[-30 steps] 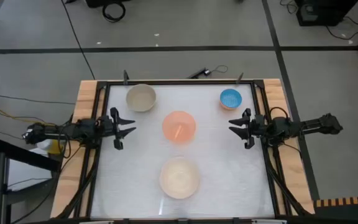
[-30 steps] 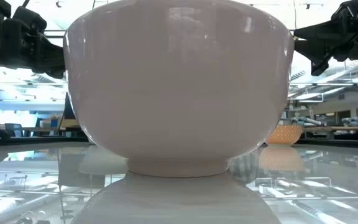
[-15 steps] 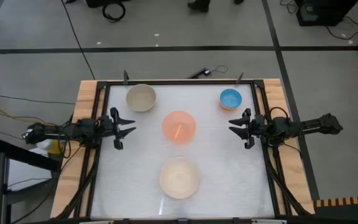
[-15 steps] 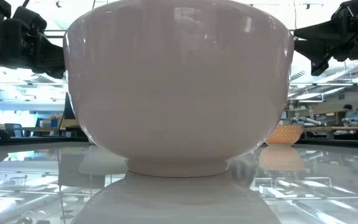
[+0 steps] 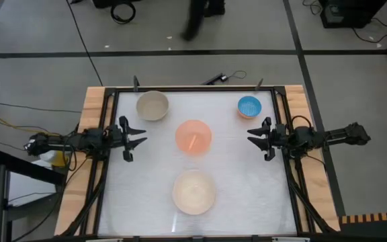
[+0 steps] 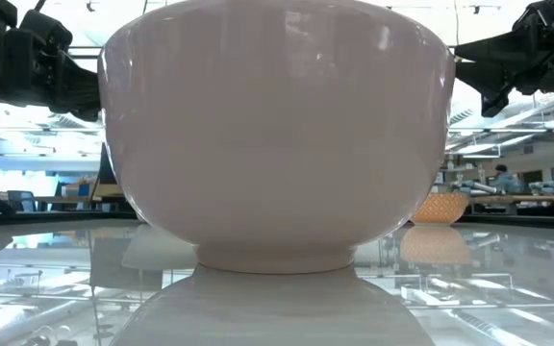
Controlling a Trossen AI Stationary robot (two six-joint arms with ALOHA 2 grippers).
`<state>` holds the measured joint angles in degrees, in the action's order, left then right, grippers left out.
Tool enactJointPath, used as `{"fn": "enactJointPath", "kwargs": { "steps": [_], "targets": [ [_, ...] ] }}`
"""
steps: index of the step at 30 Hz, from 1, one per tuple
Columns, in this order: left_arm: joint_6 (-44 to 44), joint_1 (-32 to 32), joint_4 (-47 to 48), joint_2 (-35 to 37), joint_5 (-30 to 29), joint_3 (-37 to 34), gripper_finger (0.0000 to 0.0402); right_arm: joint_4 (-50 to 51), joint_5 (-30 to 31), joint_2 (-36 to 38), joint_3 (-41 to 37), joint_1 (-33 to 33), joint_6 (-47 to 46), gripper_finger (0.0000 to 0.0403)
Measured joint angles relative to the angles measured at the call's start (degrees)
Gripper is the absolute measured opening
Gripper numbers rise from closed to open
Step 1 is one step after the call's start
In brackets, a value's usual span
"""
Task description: Nest bowls inside each other
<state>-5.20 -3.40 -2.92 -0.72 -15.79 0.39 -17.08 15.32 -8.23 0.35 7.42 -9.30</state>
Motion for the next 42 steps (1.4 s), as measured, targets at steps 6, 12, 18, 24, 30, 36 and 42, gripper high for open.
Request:
{"fn": "enactJointPath", "kwargs": {
  "steps": [6, 12, 18, 24, 30, 36, 42],
  "targets": [
    [0.0, 0.0, 0.0, 0.0, -0.01, 0.01, 0.0142, 0.01, 0.01, 0.0, -0.01, 0.0, 0.0, 0.0158],
    [-0.01, 0.0, -0.1, 0.0, -0.03, 0.01, 0.0142, -2.03, 3.46, 0.04, -0.01, -0.46, 0.31, 0.0158],
    [0.01, 0.0, -0.58, -0.01, -0.13, -0.01, 0.0142, -4.19, 5.51, 0.02, 0.0, -0.87, 0.29, 0.0158],
    [0.05, 0.0, -5.06, -0.01, -0.24, 0.01, 0.0142, -4.26, 6.2, 0.02, -0.01, -0.87, 4.18, 0.0158],
    [1.43, 0.0, -10.58, -0.01, -0.24, -0.01, 0.0142, -4.26, 6.03, 0.02, -0.01, -0.87, 3.95, 0.0158],
    [1.59, 0.02, -12.98, -0.01, -0.24, 0.01, 0.0142, -4.93, 11.8, 0.0, -0.01, -1.18, 5.68, 0.0158],
    [4.02, 0.03, -8.23, -0.03, -1.43, 0.0, 0.0142, -4.86, 24.22, -0.83, 0.0, -2.73, -3.14, 0.0158]
  ]
}}
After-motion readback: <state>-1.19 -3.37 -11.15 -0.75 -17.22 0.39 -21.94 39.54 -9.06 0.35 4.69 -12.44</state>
